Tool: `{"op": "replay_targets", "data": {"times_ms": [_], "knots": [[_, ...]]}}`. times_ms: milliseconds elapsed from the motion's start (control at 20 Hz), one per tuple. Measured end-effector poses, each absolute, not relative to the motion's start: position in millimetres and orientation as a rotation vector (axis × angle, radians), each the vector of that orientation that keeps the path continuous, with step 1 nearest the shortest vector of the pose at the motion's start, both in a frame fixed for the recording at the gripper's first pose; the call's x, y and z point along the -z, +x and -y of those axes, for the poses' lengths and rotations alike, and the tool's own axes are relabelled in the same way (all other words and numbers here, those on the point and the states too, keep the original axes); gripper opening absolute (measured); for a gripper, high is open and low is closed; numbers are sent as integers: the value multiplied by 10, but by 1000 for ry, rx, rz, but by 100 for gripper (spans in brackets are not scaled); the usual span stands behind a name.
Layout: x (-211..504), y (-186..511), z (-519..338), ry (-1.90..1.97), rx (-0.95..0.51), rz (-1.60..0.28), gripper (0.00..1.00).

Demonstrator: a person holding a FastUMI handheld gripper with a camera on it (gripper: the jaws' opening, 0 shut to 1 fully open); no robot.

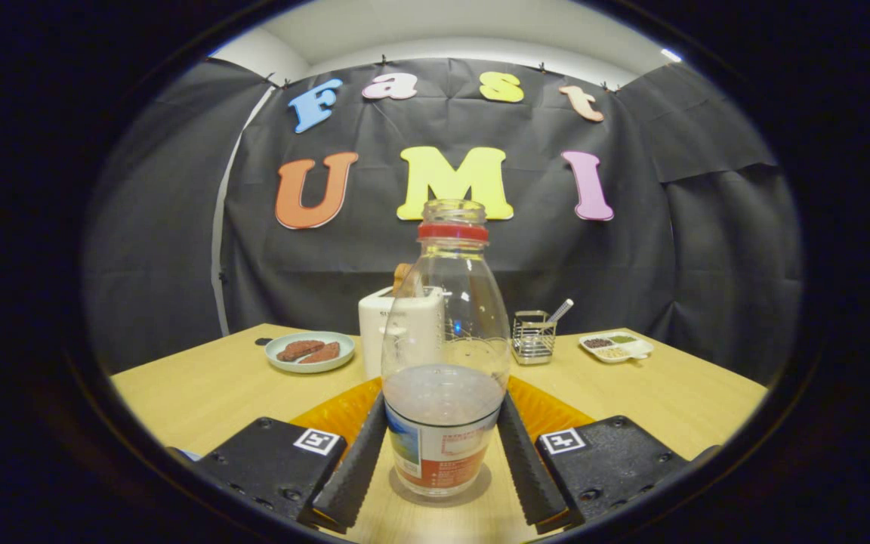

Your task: Take the bottle from table, then pour the juice into the cup, finally place the bottle on the coaster

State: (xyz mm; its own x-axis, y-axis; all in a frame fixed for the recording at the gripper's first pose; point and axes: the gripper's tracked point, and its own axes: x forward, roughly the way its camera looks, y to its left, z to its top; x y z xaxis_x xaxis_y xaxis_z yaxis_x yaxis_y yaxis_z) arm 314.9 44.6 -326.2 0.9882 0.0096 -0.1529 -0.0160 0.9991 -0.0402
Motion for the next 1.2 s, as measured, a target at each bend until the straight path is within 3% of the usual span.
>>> {"op": "replay_targets", "data": {"times_ms": [500, 700, 1200], "knots": [[3487, 3216, -432, -90, 6, -173, 84], [3533, 3200, -420, -65, 7, -196, 100], [2765, 2936, -423, -90, 42, -73, 100]]}}
